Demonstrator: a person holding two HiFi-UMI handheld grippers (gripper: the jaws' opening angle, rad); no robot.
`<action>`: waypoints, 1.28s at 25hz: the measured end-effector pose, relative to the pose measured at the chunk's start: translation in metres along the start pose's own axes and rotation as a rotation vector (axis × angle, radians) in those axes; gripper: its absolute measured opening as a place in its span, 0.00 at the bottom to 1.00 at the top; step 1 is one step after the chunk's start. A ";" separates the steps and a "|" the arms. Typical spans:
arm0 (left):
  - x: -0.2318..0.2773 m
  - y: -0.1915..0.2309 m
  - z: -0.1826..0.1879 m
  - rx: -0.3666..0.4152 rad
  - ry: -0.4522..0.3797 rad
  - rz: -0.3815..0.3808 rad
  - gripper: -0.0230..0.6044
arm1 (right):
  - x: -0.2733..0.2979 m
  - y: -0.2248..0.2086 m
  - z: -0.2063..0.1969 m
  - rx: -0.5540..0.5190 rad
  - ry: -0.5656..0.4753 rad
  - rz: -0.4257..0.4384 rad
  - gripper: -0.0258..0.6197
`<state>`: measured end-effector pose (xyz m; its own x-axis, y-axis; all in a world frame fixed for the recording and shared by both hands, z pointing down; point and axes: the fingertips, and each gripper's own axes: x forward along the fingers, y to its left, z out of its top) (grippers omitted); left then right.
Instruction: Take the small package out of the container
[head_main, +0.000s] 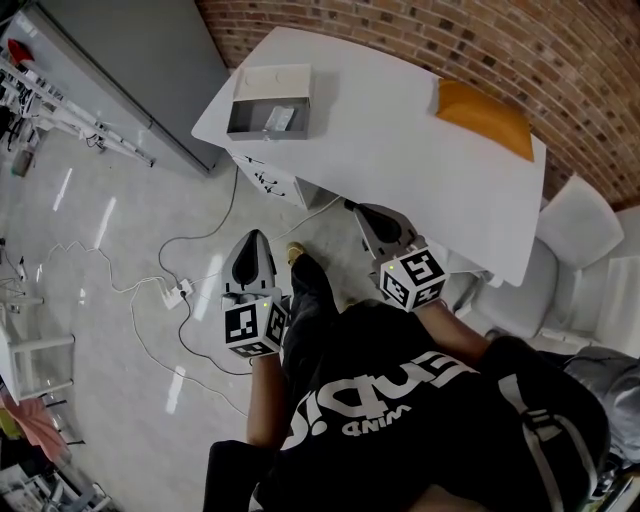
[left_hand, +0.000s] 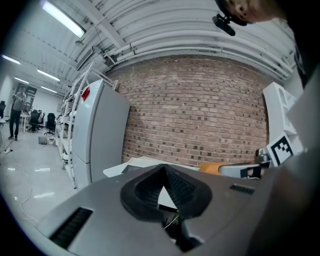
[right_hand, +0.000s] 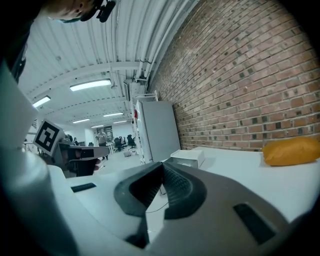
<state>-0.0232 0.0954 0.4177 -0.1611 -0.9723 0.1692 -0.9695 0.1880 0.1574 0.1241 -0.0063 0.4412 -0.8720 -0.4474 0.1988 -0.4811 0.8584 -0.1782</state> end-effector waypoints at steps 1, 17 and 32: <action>0.004 0.003 -0.001 -0.002 0.000 -0.001 0.05 | 0.004 -0.001 0.000 -0.001 0.001 -0.001 0.04; 0.093 0.063 0.012 -0.020 0.022 -0.008 0.05 | 0.100 -0.031 0.014 0.002 0.030 -0.012 0.04; 0.180 0.111 0.045 0.004 0.046 -0.073 0.05 | 0.184 -0.057 0.044 0.019 0.038 -0.059 0.04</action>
<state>-0.1681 -0.0653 0.4222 -0.0812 -0.9760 0.2023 -0.9791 0.1161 0.1672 -0.0129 -0.1488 0.4454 -0.8381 -0.4871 0.2456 -0.5336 0.8255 -0.1837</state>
